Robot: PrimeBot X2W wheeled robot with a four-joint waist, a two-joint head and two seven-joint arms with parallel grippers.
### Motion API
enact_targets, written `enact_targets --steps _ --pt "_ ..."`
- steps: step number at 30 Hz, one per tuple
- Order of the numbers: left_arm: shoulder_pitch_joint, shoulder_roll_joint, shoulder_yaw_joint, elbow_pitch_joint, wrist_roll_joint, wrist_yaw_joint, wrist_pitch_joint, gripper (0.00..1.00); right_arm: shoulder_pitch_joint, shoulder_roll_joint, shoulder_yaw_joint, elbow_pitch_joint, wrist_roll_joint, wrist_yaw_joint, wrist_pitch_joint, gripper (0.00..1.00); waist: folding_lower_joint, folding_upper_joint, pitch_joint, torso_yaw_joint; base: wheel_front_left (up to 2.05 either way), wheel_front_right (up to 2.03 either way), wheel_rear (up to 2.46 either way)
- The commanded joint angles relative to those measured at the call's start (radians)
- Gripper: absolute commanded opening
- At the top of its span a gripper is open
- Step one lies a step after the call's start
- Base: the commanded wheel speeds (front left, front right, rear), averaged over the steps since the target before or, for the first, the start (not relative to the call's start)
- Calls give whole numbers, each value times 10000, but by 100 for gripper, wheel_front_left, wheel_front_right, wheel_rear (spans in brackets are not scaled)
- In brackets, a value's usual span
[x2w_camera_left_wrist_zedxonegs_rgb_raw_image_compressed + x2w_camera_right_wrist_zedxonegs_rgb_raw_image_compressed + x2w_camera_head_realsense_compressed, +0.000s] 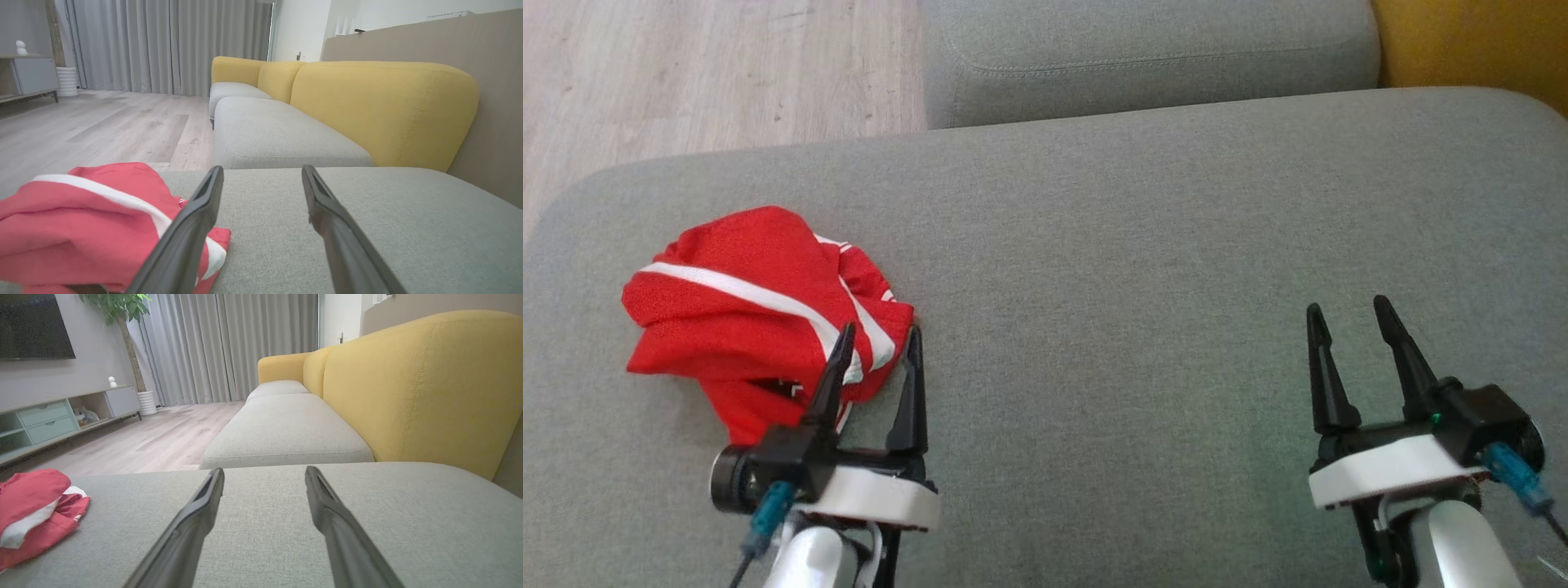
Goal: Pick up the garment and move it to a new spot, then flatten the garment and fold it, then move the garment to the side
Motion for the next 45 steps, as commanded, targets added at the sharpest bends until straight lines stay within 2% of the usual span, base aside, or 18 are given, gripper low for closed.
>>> enact_targets --steps 1,12,23,25,28,31,34,36,39,45 --pt "-615 148 114 -315 385 124 -182 100 -533 -102 259 -435 -444 -6 -190 100 -1 0 19 -6 0 0 0" --pt "-897 481 -666 -8 1859 436 -474 100 -626 -111 388 -487 -2234 -7 -484 100 -1 0 32 -52 0 0 0" --pt "-1241 795 -1410 216 3411 1173 -797 100 -721 -120 580 -672 -3678 -7 -809 100 -1 0 148 -55 0 0 0" --pt "-1227 697 -1330 124 3191 1224 -828 100 -704 -121 654 -718 -3366 -7 -839 100 -1 0 169 -20 0 0 0" --pt "-1038 385 -862 -45 2175 1106 -828 100 -639 -121 595 -659 -2534 -7 -839 100 -1 0 172 25 0 0 0" --pt "-787 90 -212 -186 996 786 -828 100 -619 -121 498 -556 -1557 -7 -839 100 -1 0 202 40 0 0 0" --pt "-534 -121 404 -199 126 396 -828 100 -559 -121 353 -267 -42 -7 -839 100 -1 0 187 25 0 0 0" --pt "-435 -203 632 -117 -274 192 -828 100 -533 -121 336 -98 478 -7 -839 100 -1 0 181 14 0 0 0" --pt "-372 -282 830 27 -728 -74 -828 100 -485 -121 388 257 1017 -7 -839 100 -1 0 180 -2 0 0 0" --pt "-355 -330 842 340 -921 -422 -828 100 -543 -121 439 533 1027 -7 -839 100 -1 0 148 -34 0 0 0"
